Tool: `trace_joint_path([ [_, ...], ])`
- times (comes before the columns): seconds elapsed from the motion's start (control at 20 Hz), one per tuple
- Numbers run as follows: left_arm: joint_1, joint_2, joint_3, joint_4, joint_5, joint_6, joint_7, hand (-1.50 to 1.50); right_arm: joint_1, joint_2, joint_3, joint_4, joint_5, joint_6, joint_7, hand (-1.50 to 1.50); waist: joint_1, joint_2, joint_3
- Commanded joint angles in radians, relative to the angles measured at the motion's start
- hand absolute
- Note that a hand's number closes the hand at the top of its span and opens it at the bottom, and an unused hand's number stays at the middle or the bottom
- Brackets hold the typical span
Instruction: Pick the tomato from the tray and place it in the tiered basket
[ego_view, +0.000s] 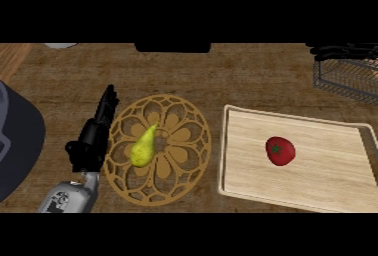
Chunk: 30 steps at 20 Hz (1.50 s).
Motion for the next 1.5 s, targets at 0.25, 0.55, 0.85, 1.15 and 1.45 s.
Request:
trace_joint_path([
  [0.25, -0.019, -0.03, -0.026, 0.006, -0.033, 0.024, 0.011, 0.0, -0.218, -0.045, 0.196, -0.334, 0.289, 0.18, 0.08, -1.5, 0.016, 0.0, -0.002],
  [0.55, -0.012, 0.013, 0.03, -0.012, -0.007, -0.005, 0.033, 0.0, -0.194, 0.032, 0.361, -0.484, 0.394, 0.116, 0.186, -1.5, -0.011, -0.004, -0.001],
  [0.85, 0.039, -0.027, 0.005, -0.008, -0.043, 0.009, -0.002, 0.0, -0.252, 0.136, 0.46, -0.45, 0.365, 0.088, 0.327, -1.5, -0.013, -0.005, -0.002],
  [1.15, -0.032, -0.029, 0.029, 0.012, -0.04, -0.024, 0.032, 0.0, -0.287, 0.176, 0.492, -0.401, 0.388, 0.147, 0.371, -1.5, -0.012, -0.002, -0.001],
  [1.45, 0.073, -0.028, 0.022, -0.025, -0.049, -0.028, -0.021, 0.0, -0.226, 0.077, 0.537, -0.495, 0.367, 0.179, 0.435, -1.5, -0.021, -0.006, -0.001],
])
